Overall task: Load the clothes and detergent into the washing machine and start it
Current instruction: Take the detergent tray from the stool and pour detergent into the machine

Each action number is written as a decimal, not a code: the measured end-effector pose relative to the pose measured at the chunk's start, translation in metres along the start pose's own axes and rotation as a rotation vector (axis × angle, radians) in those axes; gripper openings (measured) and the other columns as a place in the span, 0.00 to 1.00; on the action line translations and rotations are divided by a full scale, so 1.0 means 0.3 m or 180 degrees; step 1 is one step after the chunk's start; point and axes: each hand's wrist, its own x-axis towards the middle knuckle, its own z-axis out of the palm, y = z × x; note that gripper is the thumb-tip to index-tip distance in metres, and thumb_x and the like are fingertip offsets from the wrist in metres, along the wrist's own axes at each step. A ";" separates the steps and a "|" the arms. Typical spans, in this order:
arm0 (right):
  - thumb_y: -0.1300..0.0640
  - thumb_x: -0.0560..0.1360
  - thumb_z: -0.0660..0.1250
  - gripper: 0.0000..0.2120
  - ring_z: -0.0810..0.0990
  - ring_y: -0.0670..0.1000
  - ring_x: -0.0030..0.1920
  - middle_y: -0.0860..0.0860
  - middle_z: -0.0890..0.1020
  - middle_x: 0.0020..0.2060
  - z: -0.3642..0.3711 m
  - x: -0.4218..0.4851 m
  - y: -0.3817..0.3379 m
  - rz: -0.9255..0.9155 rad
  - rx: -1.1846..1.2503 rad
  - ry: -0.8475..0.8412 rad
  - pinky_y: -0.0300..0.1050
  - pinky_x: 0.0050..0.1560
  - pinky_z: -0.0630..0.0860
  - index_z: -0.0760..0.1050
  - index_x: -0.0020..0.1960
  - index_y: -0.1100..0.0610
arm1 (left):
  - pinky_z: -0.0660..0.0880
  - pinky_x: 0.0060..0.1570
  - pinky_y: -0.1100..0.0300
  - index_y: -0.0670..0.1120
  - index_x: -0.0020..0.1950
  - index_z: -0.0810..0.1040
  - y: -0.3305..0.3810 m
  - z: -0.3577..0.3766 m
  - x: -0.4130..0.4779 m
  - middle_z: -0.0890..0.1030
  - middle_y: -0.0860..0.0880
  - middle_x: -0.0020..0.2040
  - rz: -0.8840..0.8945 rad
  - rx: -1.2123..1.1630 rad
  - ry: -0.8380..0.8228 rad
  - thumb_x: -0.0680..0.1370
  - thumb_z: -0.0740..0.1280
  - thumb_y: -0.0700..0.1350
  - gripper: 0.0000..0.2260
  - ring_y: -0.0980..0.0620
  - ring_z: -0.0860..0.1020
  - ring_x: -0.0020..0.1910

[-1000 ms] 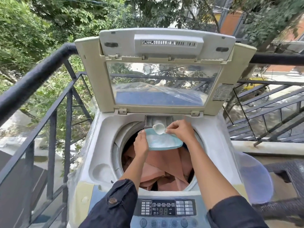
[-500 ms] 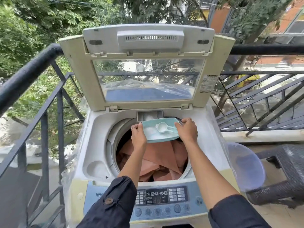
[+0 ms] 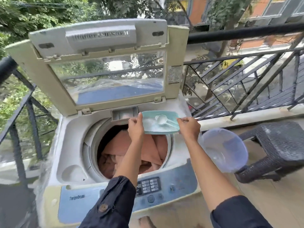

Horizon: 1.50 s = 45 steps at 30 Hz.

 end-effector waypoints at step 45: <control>0.60 0.77 0.63 0.09 0.81 0.58 0.48 0.60 0.84 0.47 -1.203 1.053 0.955 0.1386 0.0469 0.1605 0.41 0.38 0.66 0.78 0.49 0.65 | 0.71 0.47 0.63 0.43 0.54 0.80 -0.019 1.984 -0.611 0.80 0.46 0.47 0.0116 0.1033 -0.1875 0.77 0.62 0.43 0.10 0.47 0.76 0.48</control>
